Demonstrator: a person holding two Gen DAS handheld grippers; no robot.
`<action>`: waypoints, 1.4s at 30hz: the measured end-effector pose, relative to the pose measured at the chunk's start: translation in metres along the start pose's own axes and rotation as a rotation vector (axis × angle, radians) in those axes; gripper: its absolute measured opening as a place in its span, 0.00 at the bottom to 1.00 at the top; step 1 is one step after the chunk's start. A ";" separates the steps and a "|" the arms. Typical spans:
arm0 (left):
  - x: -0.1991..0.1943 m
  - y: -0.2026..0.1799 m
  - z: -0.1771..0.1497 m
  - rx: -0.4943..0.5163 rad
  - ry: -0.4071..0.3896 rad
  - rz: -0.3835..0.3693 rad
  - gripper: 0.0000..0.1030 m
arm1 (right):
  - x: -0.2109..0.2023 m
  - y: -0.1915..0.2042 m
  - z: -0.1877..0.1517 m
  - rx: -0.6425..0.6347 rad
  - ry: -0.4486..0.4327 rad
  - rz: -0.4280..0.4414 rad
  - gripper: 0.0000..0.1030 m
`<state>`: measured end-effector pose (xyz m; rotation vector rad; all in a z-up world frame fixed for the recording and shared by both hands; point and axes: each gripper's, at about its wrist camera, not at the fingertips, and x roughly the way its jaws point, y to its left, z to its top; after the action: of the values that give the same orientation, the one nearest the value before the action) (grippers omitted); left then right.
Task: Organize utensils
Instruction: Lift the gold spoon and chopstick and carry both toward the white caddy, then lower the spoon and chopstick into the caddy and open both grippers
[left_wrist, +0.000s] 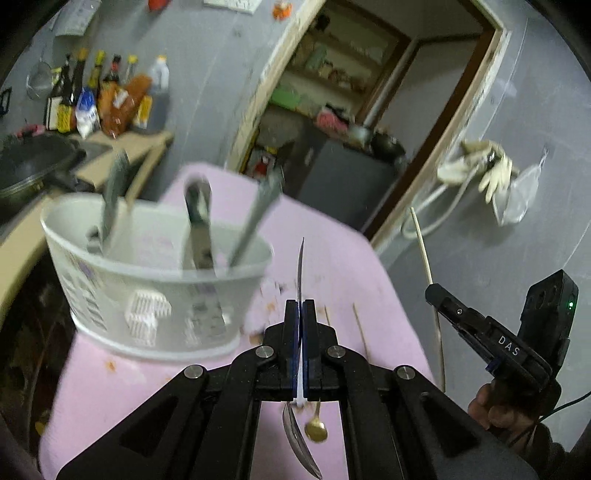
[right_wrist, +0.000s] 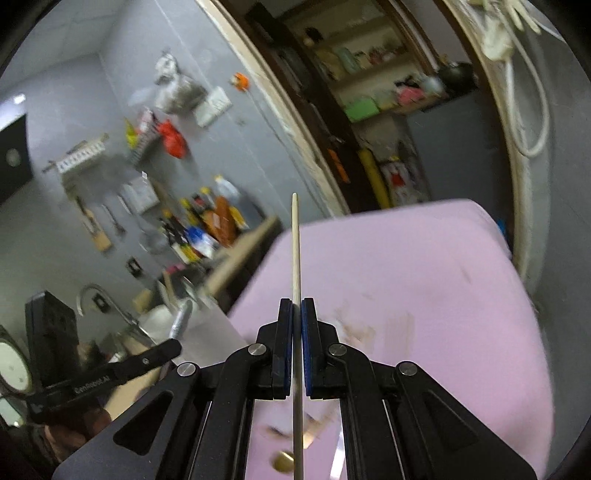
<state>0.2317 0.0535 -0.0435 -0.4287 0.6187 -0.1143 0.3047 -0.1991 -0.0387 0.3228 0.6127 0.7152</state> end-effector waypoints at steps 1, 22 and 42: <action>-0.004 0.002 0.006 -0.002 -0.023 0.000 0.00 | 0.004 0.007 0.005 0.000 -0.014 0.022 0.02; -0.057 0.145 0.120 -0.119 -0.370 0.076 0.00 | 0.107 0.131 0.036 -0.073 -0.283 0.080 0.02; -0.036 0.159 0.072 -0.108 -0.548 0.056 0.00 | 0.131 0.118 -0.012 -0.066 -0.529 0.047 0.02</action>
<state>0.2405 0.2313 -0.0384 -0.5204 0.0966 0.0905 0.3139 -0.0228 -0.0457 0.4463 0.0801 0.6582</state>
